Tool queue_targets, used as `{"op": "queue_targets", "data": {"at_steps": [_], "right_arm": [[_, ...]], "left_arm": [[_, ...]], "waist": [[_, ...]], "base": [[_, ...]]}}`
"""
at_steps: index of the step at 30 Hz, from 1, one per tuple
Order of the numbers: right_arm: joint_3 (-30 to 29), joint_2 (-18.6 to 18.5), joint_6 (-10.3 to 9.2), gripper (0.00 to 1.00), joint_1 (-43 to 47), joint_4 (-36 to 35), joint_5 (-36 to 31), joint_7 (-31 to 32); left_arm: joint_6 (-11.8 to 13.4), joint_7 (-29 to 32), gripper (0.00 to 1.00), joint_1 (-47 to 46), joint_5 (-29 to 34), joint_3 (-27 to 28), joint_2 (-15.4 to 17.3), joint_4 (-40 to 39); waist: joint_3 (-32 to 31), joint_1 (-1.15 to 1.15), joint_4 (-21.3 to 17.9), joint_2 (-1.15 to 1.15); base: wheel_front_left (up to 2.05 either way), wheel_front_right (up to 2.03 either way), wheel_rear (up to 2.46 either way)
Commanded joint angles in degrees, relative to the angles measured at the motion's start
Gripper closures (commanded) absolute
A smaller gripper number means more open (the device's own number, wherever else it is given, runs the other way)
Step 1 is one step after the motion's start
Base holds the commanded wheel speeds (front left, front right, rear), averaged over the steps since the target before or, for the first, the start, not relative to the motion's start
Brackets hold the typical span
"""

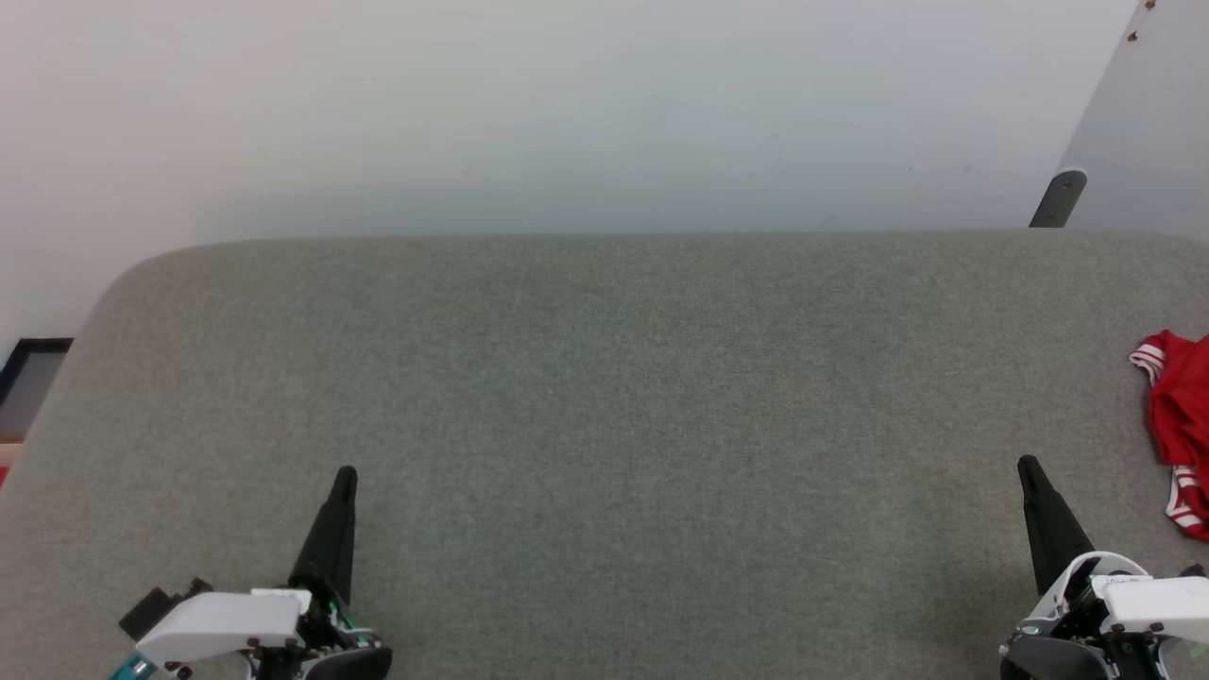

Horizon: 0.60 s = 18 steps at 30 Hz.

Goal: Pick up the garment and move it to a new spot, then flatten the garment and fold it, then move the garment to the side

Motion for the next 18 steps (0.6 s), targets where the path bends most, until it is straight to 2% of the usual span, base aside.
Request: {"op": "queue_targets", "data": {"at_steps": [1, 18], "right_arm": [[-0.01, 0.21, 0.02, 1.00, -0.16, 0.01, 0.27, 0.13], [-0.01, 0.21, 0.02, 1.00, -0.16, 0.00, 0.27, 0.13]], "left_arm": [[-0.31, 0.14, 1.00, -0.54, -0.15, 0.10, 0.00, 0.07], [-0.31, 0.12, 1.00, -0.54, -0.17, 0.09, 0.00, 0.06]], "waist": [[0.00, 0.00, 0.00, 0.00], [0.00, 0.00, 0.00, 0.00]], "base": [[0.00, 0.00, 0.00], [0.00, 0.00, 0.00]]}}
